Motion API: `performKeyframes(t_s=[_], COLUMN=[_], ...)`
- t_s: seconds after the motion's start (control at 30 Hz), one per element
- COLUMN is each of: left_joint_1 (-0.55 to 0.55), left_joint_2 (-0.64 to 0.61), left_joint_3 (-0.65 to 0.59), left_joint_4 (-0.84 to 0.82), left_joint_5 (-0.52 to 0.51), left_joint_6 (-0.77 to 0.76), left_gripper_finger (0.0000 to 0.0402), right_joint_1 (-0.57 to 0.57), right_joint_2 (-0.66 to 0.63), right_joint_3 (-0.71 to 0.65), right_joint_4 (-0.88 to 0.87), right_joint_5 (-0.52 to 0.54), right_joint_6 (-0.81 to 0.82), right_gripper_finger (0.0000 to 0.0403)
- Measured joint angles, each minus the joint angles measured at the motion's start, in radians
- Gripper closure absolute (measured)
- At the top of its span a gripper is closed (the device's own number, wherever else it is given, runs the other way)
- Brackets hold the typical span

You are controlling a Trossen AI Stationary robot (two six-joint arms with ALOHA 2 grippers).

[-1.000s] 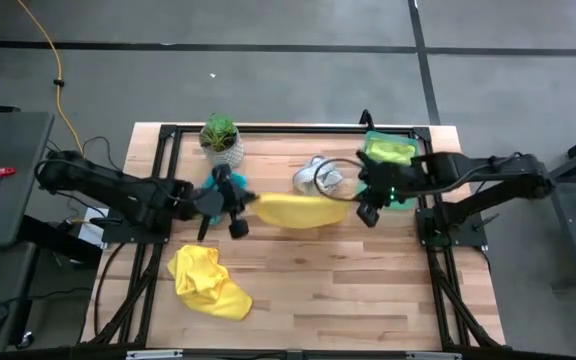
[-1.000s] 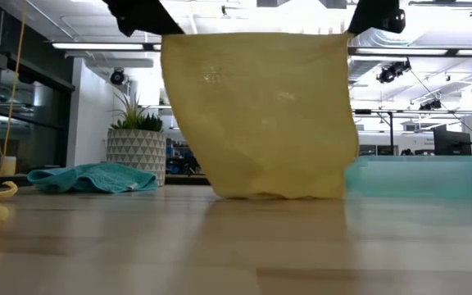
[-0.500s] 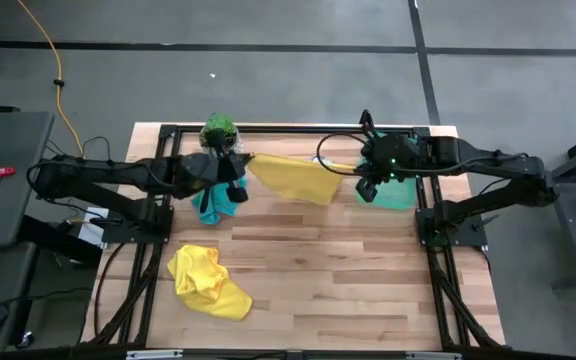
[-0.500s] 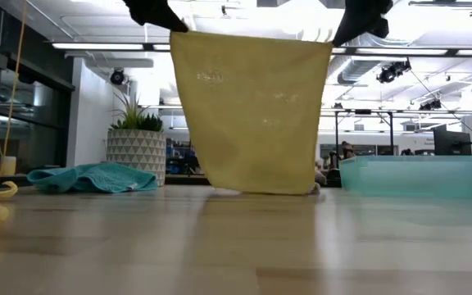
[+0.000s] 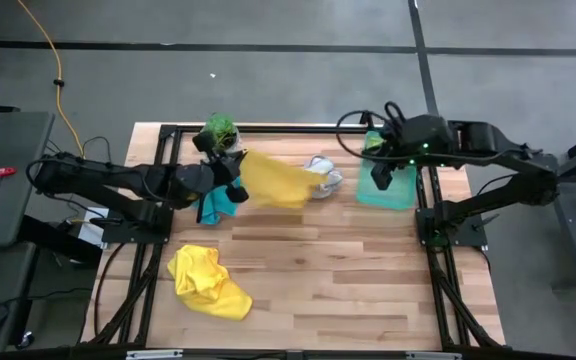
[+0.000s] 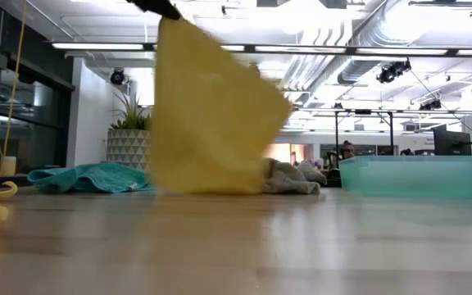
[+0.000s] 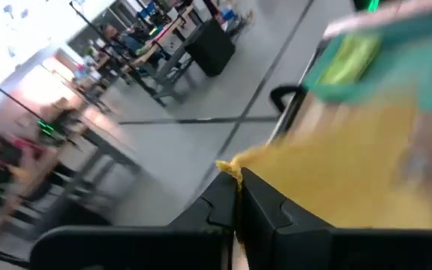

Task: Fold microfiber towels
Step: Fold the right yellow microfiber cloth

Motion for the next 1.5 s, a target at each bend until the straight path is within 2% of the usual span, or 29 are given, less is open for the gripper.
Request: performKeyframes(t_s=[0.1, 0.2, 0.47, 0.67, 0.8, 0.97, 1.07, 1.23, 1.4, 1.5], left_joint_1=[-0.023, -0.034, -0.018, -0.011, -0.007, 0.008, 0.017, 0.027, 0.029, 0.034], left_joint_2=[-0.008, -0.012, -0.007, 0.041, 0.115, 0.225, 0.290, 0.354, 0.375, 0.375], left_joint_3=[0.011, 0.031, 0.045, 0.051, 0.139, 0.304, 0.407, 0.528, 0.587, 0.596], left_joint_4=[0.003, 0.020, 0.031, 0.185, 0.172, 0.091, 0.013, -0.052, -0.054, -0.027], left_joint_5=[0.015, 0.049, 0.233, 0.294, 0.302, 0.301, 0.301, 0.291, 0.230, 0.222], left_joint_6=[-0.072, -0.053, -0.031, -0.065, -0.063, -0.084, -0.163, -0.222, -0.284, -0.349], left_gripper_finger=[0.0399, 0.0401, 0.0401, 0.0401, 0.0401, 0.0401, 0.0401, 0.0402, 0.0402, 0.0402], right_joint_1=[0.000, -0.001, 0.014, 0.013, 0.013, 0.020, 0.052, 0.119, 0.165, 0.189], right_joint_2=[0.000, 0.001, 0.020, 0.021, 0.022, 0.015, 0.014, 0.016, 0.022, 0.043], right_joint_3=[0.024, 0.025, 0.025, 0.025, 0.015, -0.083, -0.185, -0.388, -0.541, -0.590], right_joint_4=[0.006, 0.005, -0.011, -0.119, -0.225, -0.205, -0.101, 0.264, 0.596, 0.706], right_joint_5=[-0.011, -0.047, -0.064, -0.065, -0.078, -0.157, -0.166, -0.167, -0.135, -0.075], right_joint_6=[0.003, 0.024, 0.034, 0.081, 0.117, 0.123, 0.105, 0.097, 0.125, 0.128], right_gripper_finger=[0.0402, 0.0402, 0.0403, 0.0400, 0.0372, 0.0302, 0.0256, 0.0198, 0.0175, 0.0174])
